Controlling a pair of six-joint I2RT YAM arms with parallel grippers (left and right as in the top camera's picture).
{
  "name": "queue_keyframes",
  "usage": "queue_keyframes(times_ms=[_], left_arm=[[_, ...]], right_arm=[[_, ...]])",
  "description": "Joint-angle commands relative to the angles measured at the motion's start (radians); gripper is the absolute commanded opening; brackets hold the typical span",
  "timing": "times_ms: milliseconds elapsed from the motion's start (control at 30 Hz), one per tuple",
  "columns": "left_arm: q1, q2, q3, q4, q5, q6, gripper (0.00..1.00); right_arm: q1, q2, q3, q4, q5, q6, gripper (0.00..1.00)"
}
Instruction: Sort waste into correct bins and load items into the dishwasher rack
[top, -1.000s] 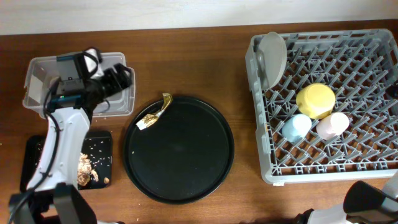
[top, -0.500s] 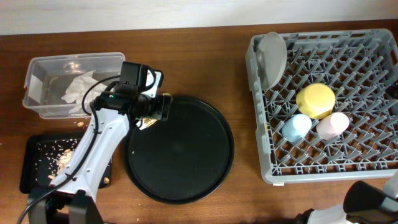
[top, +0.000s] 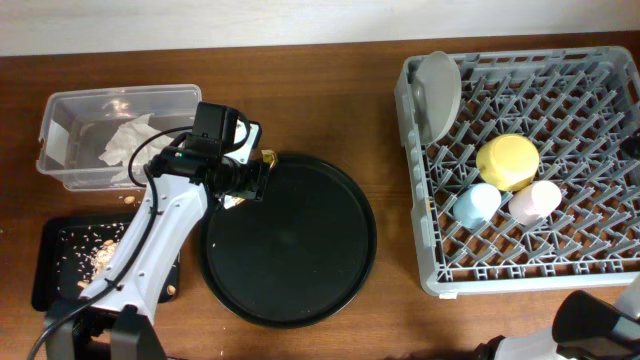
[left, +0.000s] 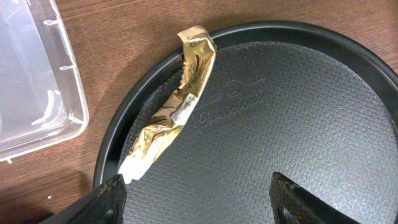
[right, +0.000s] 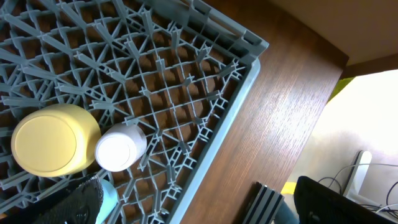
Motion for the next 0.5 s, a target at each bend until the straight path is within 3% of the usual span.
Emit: queue_keyframes(times_ms=[0,300,467], left_arm=[[-0.002,-0.008,-0.017,0.002,-0.015,0.028,0.73],[-0.002,0.037,-0.053,0.079,-0.070,0.033,0.73],[-0.002,0.088,-0.053,0.106,-0.070,0.116,0.73]], right_arm=[[-0.002,0.003,-0.004,-0.003,0.018,0.011,0.99],[-0.002,0.003,-0.005,-0.003,0.018,0.011,0.99],[-0.002,0.003,-0.005,-0.003,0.018,0.011,0.99]])
